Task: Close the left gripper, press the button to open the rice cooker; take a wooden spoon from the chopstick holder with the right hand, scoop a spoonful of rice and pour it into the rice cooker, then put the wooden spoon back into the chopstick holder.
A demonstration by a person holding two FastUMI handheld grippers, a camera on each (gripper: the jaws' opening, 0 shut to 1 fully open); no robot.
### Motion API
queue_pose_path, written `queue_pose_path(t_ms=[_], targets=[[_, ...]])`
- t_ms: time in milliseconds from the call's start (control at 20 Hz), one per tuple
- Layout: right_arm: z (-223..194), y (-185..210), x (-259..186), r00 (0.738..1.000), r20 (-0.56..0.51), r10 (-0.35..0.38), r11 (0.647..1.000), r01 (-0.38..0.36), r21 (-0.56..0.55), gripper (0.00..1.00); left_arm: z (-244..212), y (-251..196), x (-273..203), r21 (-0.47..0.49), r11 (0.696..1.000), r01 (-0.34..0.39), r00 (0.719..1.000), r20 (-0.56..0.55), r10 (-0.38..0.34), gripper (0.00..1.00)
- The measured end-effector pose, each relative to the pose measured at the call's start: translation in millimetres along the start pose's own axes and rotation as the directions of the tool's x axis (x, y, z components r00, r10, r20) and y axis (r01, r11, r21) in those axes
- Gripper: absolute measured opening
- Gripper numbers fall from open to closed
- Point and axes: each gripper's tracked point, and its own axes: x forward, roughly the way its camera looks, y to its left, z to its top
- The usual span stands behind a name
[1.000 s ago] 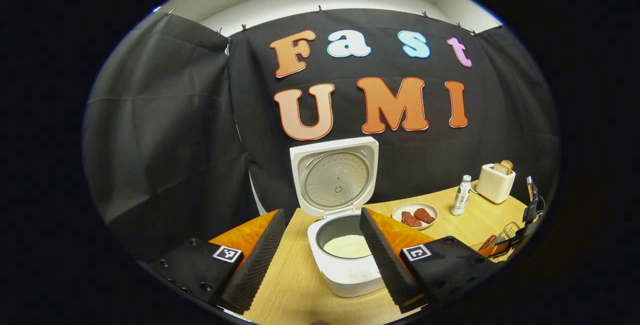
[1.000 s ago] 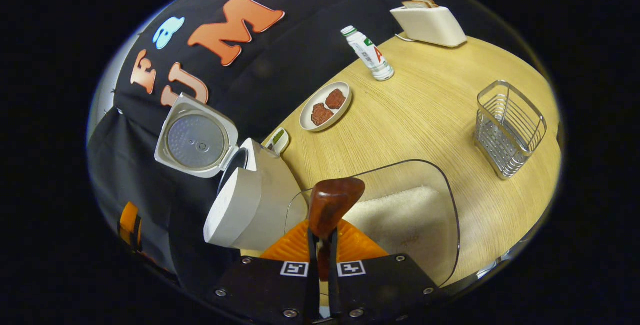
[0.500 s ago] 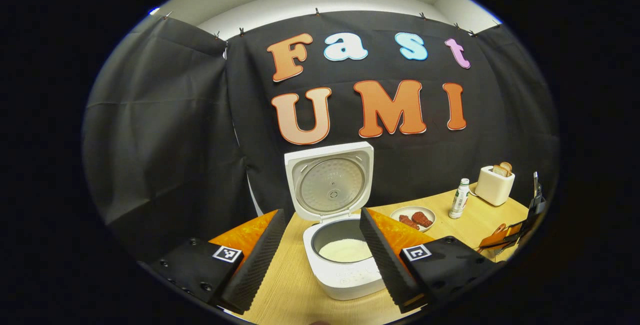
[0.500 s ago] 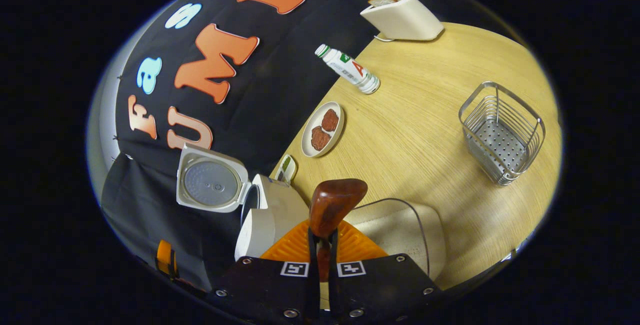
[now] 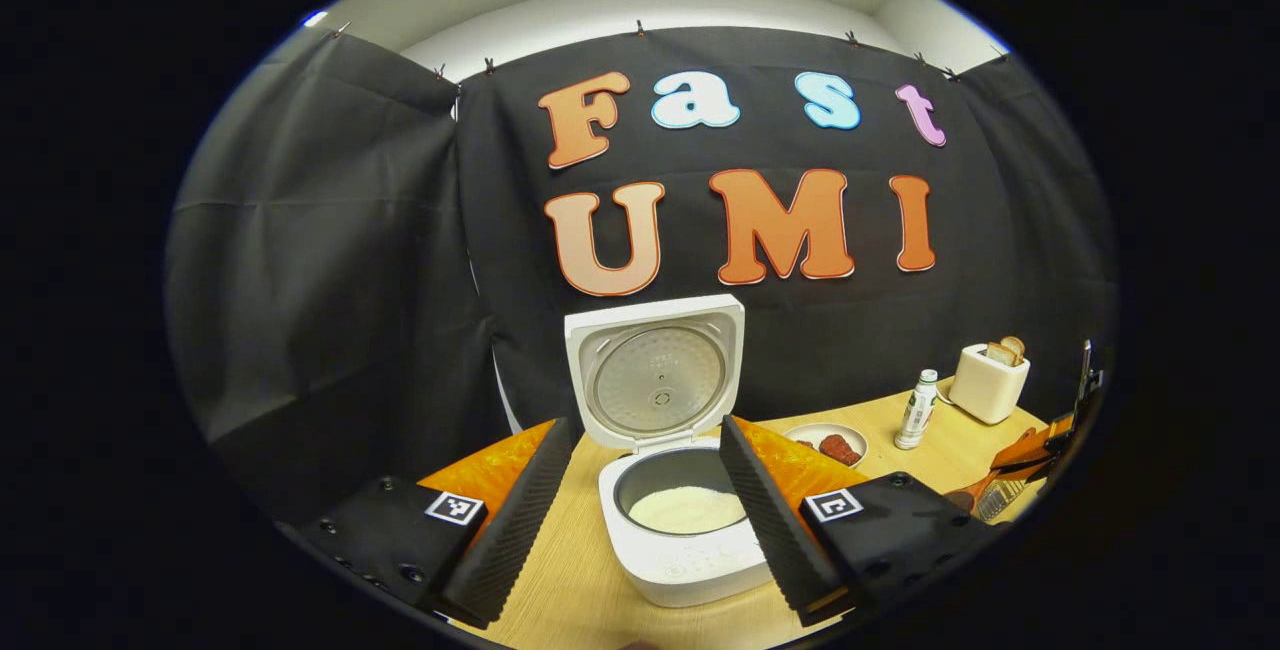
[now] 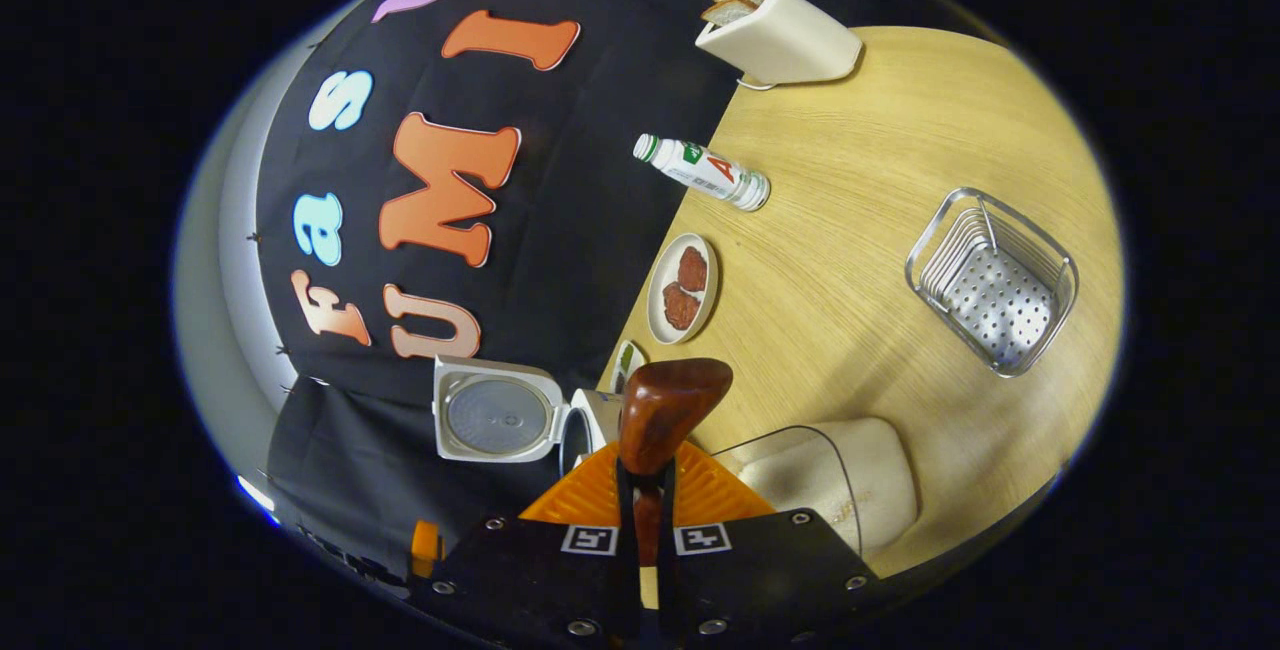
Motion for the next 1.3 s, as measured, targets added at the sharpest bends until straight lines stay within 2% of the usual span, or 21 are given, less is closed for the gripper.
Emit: queue_pose_path(t_ms=[250,600,1000,1300], targets=[[7.5,48.8,18.4,0.993,-0.006,0.119,0.986,-0.118,0.114,0.06,2.9,9.6,-4.0,-0.007,1.000,-0.027,1.000,0.013,0.027,1.00],[0.4,119.6,64.1,0.981,-0.042,0.191,0.971,-0.182,0.156,0.06,-1.9,45.8,-13.2,-0.039,0.994,-0.102,0.995,0.015,0.102,0.99],[-30.8,187.6,129.0,0.977,-0.097,0.190,0.981,-0.185,0.055,0.07,-13.3,98.1,-30.0,-0.075,0.978,-0.194,0.981,0.012,0.195,0.99],[-47.1,215.3,179.6,0.990,-0.071,0.123,0.982,-0.132,-0.139,0.06,-29.8,122.6,-36.3,-0.088,0.967,-0.241,0.971,-0.027,0.240,0.99]])
